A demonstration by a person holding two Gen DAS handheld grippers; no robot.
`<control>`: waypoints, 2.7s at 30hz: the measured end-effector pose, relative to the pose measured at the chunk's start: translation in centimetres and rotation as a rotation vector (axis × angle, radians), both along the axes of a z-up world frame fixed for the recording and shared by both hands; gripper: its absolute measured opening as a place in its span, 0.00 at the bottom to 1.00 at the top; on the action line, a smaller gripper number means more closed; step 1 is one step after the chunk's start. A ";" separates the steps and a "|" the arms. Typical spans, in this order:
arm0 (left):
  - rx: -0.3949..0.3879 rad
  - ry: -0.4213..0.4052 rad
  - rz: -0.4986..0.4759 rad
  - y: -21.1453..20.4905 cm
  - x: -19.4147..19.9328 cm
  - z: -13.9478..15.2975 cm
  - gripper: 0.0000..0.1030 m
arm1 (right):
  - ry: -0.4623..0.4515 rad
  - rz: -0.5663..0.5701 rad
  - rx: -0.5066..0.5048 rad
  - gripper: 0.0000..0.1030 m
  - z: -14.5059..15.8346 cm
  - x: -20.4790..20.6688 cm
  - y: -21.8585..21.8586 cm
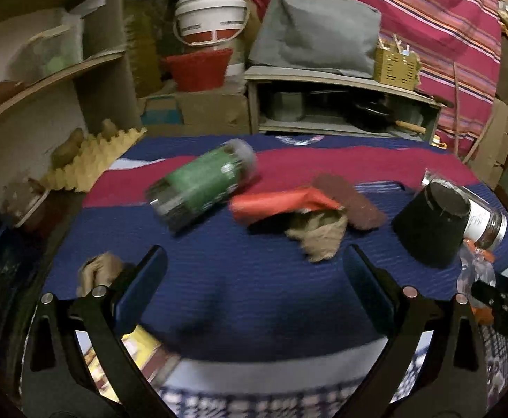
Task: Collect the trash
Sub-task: 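Grasp the tan cloth with the left gripper while the right grasps the clear orange-strip bag, then carry the tan cloth and clear bag over the blue basket and release both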
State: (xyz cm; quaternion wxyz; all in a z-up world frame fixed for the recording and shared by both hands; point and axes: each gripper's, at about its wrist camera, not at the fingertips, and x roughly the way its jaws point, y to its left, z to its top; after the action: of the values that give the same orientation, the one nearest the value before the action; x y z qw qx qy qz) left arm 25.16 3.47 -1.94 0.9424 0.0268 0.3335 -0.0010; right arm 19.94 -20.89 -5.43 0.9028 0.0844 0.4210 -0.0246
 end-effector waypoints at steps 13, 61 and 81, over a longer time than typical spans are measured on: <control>0.019 0.139 -0.045 -4.4 6.1 -4.0 0.53 | -0.050 0.049 -0.016 0.14 0.9 0.1 -1.5; -0.015 -0.132 -0.601 -39.2 -13.2 5.9 0.44 | -0.241 -0.209 -0.079 0.12 8.0 -17.4 -31.7; -0.053 0.036 -0.659 -46.7 -10.5 0.3 0.51 | -0.243 -0.329 -0.063 0.12 4.2 -17.8 -36.9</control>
State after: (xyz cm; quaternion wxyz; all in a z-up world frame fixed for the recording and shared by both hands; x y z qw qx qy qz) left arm 14.65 -43.21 -1.62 0.8857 0.1087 0.3233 -0.3148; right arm 2.14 -57.82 -1.23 0.9330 0.1262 0.2883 -0.1746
